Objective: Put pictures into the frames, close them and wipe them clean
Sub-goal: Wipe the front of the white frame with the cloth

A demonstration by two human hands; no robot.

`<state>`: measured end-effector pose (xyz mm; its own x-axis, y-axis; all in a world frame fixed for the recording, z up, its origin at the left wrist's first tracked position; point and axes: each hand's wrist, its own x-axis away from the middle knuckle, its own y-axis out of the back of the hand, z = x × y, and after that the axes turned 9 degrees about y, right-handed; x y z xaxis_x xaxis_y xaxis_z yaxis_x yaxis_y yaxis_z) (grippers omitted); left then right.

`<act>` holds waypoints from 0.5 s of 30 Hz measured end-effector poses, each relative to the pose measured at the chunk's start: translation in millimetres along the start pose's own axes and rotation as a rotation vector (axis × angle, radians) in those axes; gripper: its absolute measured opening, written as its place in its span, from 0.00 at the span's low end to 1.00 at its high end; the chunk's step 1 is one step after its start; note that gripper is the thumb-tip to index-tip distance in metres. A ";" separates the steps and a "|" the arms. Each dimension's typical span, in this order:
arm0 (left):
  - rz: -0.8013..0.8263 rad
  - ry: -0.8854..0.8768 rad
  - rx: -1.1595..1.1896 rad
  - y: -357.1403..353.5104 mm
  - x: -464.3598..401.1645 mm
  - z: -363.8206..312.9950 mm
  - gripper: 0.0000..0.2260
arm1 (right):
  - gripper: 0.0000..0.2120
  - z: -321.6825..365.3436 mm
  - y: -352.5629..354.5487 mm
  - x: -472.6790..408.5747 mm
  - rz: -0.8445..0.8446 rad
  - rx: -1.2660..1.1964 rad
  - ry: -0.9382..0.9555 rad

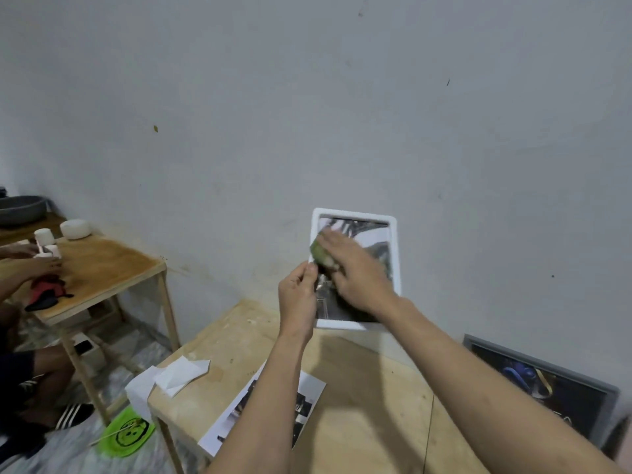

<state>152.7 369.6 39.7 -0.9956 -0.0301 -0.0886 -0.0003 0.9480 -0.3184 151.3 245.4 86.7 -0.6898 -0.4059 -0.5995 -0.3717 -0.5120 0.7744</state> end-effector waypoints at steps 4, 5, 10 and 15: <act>-0.165 0.091 0.119 14.2 -8.7 4.4 0.11 | 0.31 19.1 -24.1 31.7 0.161 -0.168 0.044; -0.207 0.113 0.102 16.2 -8.9 8.2 0.11 | 0.30 18.9 -24.6 35.4 0.231 -0.165 0.048; -0.216 0.109 -0.049 23.5 -9.1 23.5 0.13 | 0.28 19.7 9.4 30.8 0.542 -0.221 -0.078; -0.123 0.034 -0.105 23.9 -0.7 18.5 0.16 | 0.25 -15.7 47.5 -15.5 -0.114 0.045 -0.114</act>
<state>155.2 386.5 14.7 -0.9901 -0.1385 -0.0223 -0.1301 0.9659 -0.2239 154.1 215.5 129.6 -0.7065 -0.2577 -0.6592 -0.4774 -0.5141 0.7126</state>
